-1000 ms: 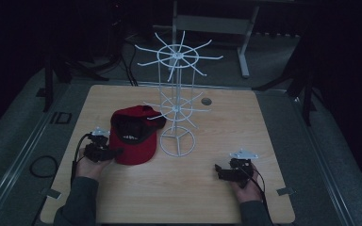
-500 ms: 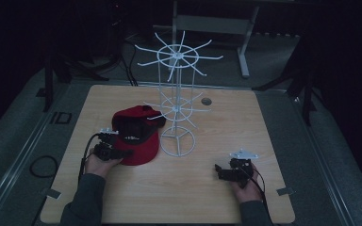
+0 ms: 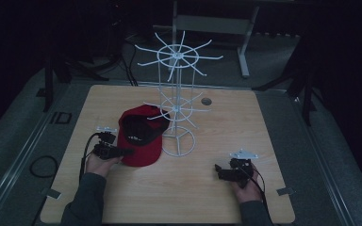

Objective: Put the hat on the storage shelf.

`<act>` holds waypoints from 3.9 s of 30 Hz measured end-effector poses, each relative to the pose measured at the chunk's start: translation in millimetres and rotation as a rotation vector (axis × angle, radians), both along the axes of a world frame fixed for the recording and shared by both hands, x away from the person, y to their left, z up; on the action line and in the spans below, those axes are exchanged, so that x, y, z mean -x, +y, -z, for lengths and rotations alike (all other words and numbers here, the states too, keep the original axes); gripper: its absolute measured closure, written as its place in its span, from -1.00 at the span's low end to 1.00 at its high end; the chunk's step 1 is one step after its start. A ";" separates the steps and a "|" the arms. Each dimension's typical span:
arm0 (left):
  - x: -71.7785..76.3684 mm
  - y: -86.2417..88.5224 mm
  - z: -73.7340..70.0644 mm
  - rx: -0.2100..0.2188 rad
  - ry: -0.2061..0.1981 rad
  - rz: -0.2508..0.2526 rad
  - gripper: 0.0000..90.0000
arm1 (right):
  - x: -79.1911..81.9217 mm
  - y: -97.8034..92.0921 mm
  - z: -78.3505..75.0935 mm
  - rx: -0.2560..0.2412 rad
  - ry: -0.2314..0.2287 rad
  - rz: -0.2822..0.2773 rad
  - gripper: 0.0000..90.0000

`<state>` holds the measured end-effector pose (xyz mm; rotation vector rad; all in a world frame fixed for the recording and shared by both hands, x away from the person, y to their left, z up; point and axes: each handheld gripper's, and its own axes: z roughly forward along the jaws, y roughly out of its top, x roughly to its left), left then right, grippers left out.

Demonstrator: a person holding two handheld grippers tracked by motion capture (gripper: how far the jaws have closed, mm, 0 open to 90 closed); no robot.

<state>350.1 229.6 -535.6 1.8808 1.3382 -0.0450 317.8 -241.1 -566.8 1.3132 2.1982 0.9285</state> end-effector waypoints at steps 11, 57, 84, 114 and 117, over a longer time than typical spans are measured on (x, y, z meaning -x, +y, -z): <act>10.2 4.6 -15.5 -0.020 -0.061 -0.048 0.89 | 0.0 0.0 0.0 0.000 0.000 0.000 -0.70; 41.0 37.4 -75.3 -0.042 -0.312 -0.244 0.89 | 0.0 0.0 0.0 0.000 0.000 0.000 -0.70; 46.4 38.7 -105.5 -0.025 -0.398 -0.302 0.89 | -0.1 0.0 0.0 0.000 -0.001 0.000 -0.70; 43.3 39.7 -140.1 -0.005 -0.470 -0.328 0.89 | -0.1 -0.1 0.0 0.001 -0.002 -0.001 -0.70; 42.8 39.4 -142.5 -0.002 -0.475 -0.330 0.89 | -0.1 -0.1 0.0 0.001 -0.002 -0.002 -0.70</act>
